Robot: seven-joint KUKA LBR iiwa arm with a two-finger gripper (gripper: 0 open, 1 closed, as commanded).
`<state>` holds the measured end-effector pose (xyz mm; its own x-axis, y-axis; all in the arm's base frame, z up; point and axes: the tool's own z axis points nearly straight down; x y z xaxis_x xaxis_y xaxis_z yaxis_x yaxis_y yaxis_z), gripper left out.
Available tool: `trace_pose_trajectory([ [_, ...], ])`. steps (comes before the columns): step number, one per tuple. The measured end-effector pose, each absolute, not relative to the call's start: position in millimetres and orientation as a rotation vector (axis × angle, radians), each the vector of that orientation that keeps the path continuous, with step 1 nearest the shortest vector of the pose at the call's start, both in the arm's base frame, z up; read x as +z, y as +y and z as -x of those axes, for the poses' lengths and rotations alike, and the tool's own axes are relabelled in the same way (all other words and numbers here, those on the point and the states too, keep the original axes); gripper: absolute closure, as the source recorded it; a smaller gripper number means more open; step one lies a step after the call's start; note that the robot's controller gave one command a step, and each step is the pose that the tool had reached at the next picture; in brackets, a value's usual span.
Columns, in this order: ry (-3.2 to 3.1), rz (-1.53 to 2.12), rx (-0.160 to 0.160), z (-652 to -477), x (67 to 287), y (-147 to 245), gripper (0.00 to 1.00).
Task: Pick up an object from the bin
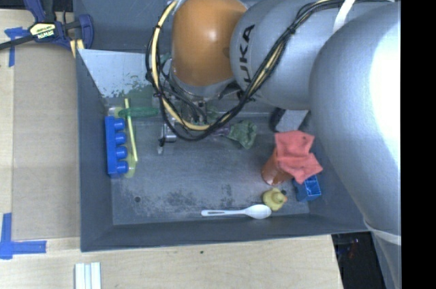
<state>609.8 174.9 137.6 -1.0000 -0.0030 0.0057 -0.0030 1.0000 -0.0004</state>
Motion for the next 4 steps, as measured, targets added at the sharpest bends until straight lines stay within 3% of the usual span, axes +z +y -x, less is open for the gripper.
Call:
trace_pose_trajectory([
  [1,-3.144,-0.001,-0.001,-611.8,143,174,0.00],
  [2,-3.143,-0.098,-0.001,-606.3,103,94,0.00],
  [3,-3.147,-0.095,-0.003,-609.5,113,77,0.00],
  [4,-3.141,-0.094,-0.002,-599.0,173,13,0.00],
])
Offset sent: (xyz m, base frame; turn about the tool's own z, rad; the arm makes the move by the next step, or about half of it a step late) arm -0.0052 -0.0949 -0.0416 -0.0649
